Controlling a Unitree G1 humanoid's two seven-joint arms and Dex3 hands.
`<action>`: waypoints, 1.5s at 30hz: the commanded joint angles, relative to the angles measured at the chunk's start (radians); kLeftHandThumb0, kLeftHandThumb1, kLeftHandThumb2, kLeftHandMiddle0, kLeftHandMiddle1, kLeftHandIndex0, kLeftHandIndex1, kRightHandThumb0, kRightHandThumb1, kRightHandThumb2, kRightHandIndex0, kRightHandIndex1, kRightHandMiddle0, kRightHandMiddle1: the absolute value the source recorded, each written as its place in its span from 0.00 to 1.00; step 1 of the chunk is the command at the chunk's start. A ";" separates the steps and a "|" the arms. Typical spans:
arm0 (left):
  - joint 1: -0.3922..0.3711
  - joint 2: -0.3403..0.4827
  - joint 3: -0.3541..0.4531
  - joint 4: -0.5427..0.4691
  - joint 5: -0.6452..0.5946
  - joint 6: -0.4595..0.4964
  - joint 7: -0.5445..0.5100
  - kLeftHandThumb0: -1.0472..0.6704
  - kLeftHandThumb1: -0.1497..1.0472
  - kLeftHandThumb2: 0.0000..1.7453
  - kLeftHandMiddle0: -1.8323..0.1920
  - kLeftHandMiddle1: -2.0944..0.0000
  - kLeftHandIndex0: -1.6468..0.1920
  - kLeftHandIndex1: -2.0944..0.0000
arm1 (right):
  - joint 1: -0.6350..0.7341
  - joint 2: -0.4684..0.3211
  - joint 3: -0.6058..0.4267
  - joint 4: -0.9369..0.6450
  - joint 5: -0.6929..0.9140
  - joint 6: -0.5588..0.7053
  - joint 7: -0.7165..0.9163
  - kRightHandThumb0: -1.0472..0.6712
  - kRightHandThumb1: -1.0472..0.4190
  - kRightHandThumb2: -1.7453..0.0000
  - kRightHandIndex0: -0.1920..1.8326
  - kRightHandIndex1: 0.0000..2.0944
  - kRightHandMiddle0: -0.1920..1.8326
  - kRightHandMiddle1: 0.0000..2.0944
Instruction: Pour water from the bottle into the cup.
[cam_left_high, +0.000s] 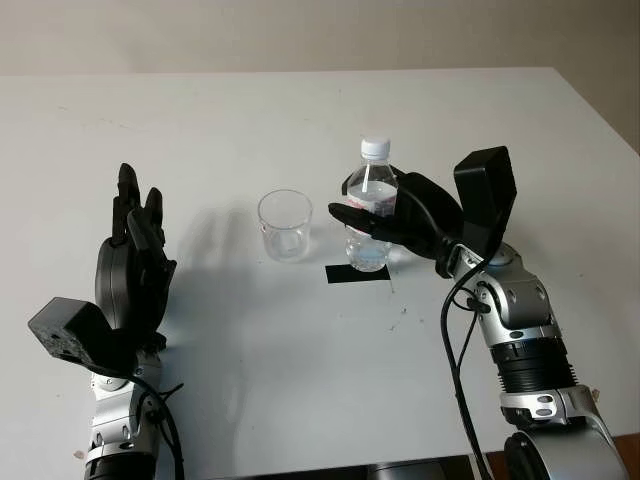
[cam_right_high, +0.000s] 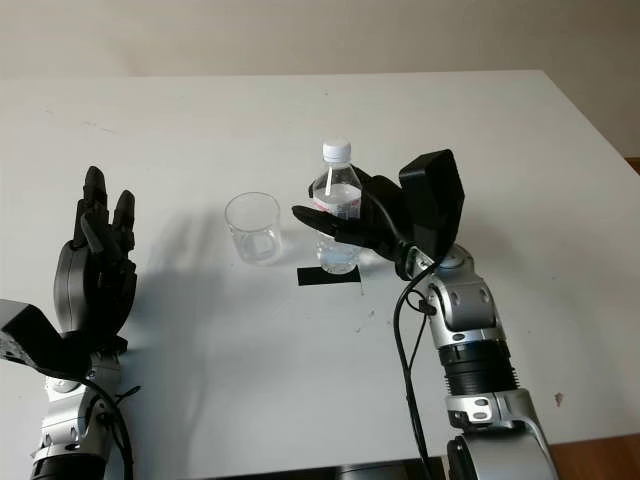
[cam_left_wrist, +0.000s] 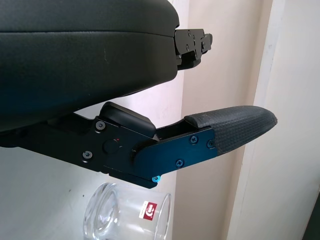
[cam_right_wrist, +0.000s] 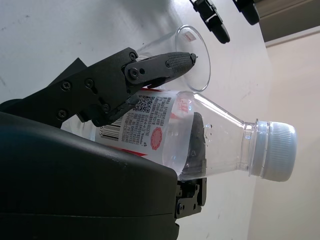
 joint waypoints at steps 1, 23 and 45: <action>0.007 0.003 0.004 0.008 -0.004 -0.010 -0.011 0.08 1.00 0.42 1.00 0.85 0.94 1.00 | 0.041 0.002 0.012 -0.001 -0.004 0.002 0.009 0.49 0.00 0.77 0.96 1.00 0.78 1.00; 0.009 0.005 0.006 0.005 -0.005 -0.004 -0.017 0.08 1.00 0.42 1.00 0.86 0.95 1.00 | 0.200 -0.034 0.017 -0.096 -0.012 -0.135 0.091 0.41 0.01 0.96 0.17 1.00 0.02 1.00; 0.009 0.005 0.007 0.007 -0.005 -0.003 -0.016 0.08 1.00 0.42 1.00 0.85 0.94 1.00 | 0.278 -0.019 -0.025 0.123 0.010 -0.557 0.167 0.17 0.09 0.97 0.00 0.00 0.00 0.00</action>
